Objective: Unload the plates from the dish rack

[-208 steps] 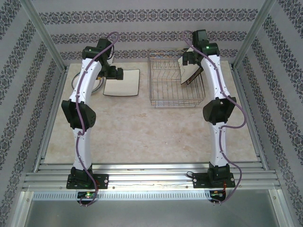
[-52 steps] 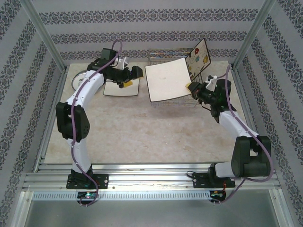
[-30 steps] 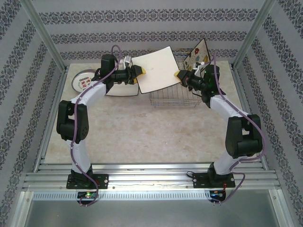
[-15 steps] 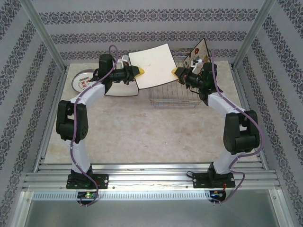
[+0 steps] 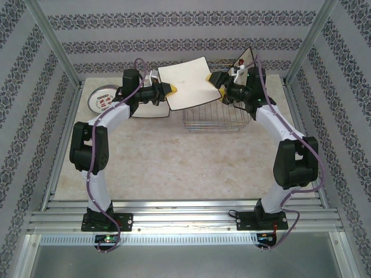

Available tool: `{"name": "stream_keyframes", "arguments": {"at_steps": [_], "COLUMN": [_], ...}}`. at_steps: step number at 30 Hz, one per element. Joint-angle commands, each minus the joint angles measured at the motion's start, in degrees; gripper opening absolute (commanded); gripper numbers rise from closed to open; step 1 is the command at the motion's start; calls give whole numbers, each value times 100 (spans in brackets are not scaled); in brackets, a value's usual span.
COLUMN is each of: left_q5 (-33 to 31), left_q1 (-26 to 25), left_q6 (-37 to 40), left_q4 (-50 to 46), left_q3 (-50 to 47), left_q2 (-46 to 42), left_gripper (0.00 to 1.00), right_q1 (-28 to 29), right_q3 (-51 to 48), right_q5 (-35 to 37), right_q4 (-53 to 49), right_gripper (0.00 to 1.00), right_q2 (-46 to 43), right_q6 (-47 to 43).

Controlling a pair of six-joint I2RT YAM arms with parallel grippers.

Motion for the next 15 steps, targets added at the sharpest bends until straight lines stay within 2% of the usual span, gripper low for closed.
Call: {"name": "stream_keyframes", "arguments": {"at_steps": [1, 4, 7, 10, 12, 15], "left_q5": [153, 162, 31, -498, -992, -1724], "left_q1": [144, 237, 327, 404, 436, 477], "left_q6": [-263, -322, -157, 349, 657, 522], "left_q4": [1461, 1617, 1539, 988, 591, 792], "left_q3": [332, 362, 191, -133, -328, -738], "left_q2": [-120, -196, -370, -638, -813, -1020], "left_gripper": [0, 0, 0, 0, 0, 0], "right_q1": [-209, -352, -411, -335, -343, -389], "right_q3": [342, 657, 1306, 2286, 2691, 3198], "right_q5": [-22, 216, 979, 2270, 3155, 4291], "right_q4": [-882, -2079, -3686, -5547, -6312, -7095], "right_gripper": [98, 98, 98, 98, 98, 98], "right_q2": [-321, -476, -459, -145, -11, 167], "right_q6": [-899, -1631, -2587, -3701, -4181, -4567]}}
